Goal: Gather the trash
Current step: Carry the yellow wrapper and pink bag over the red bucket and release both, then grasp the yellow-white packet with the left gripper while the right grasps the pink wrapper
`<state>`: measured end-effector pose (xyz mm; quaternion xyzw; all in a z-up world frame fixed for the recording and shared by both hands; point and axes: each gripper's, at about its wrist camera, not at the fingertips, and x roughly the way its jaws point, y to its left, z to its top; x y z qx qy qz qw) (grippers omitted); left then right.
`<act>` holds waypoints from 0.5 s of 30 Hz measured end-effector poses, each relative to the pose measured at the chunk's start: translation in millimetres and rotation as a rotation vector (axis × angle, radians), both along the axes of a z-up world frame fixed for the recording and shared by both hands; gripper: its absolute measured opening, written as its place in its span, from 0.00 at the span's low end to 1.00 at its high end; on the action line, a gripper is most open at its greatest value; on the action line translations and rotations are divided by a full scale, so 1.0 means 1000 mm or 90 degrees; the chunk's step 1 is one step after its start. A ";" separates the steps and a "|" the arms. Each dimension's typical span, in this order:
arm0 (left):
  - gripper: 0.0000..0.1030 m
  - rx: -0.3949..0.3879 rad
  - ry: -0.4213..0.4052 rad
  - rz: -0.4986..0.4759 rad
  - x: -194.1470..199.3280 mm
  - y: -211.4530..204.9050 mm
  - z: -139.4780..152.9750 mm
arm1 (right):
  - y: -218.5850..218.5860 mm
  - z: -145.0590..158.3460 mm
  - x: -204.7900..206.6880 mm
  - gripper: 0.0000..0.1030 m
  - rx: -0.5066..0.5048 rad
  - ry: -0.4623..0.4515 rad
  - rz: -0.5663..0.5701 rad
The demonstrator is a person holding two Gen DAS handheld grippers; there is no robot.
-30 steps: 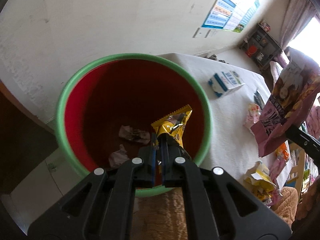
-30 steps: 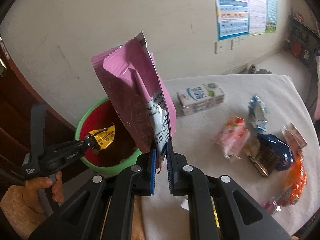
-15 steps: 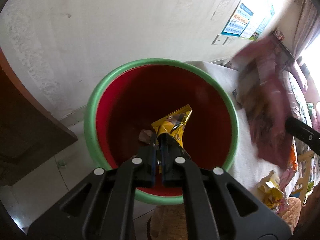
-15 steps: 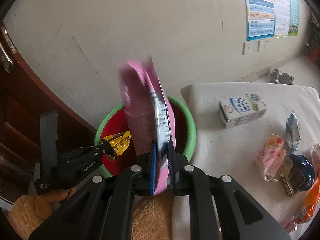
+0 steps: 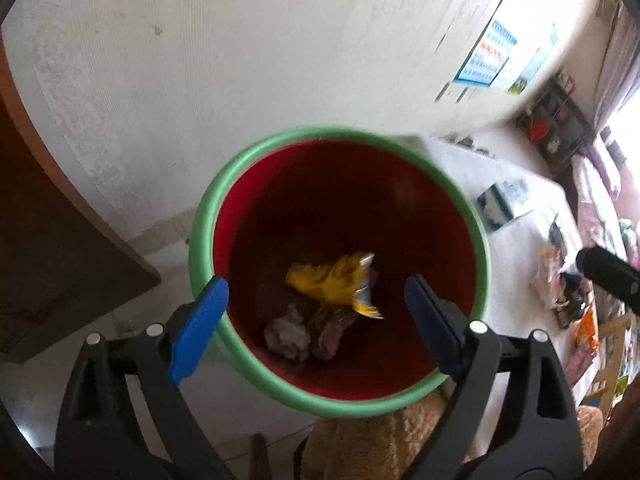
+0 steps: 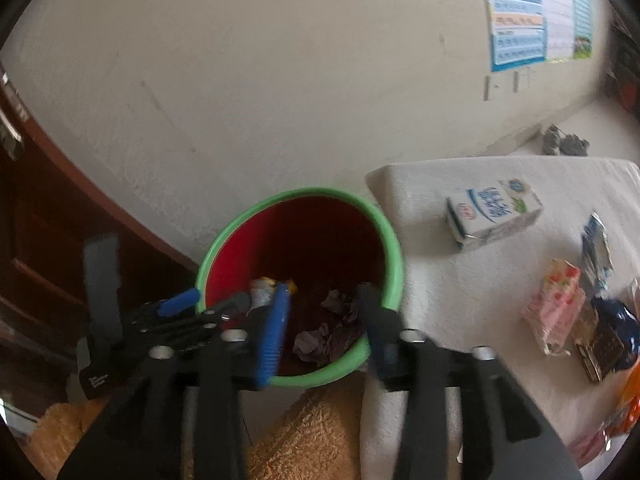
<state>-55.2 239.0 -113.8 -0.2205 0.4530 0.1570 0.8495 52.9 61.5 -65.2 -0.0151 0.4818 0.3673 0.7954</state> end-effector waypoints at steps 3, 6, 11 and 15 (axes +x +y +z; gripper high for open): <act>0.85 0.005 0.010 -0.015 0.003 -0.004 -0.001 | -0.015 0.002 0.002 0.49 -0.005 -0.004 -0.018; 0.85 0.008 0.014 -0.022 0.006 -0.009 -0.002 | -0.037 0.002 0.005 0.55 -0.014 -0.011 -0.045; 0.84 0.005 0.016 -0.035 0.009 -0.018 0.000 | -0.091 0.002 0.012 0.61 -0.045 -0.028 -0.111; 0.83 0.009 0.013 -0.063 0.012 -0.032 0.003 | -0.151 -0.006 0.010 0.65 -0.105 -0.041 -0.178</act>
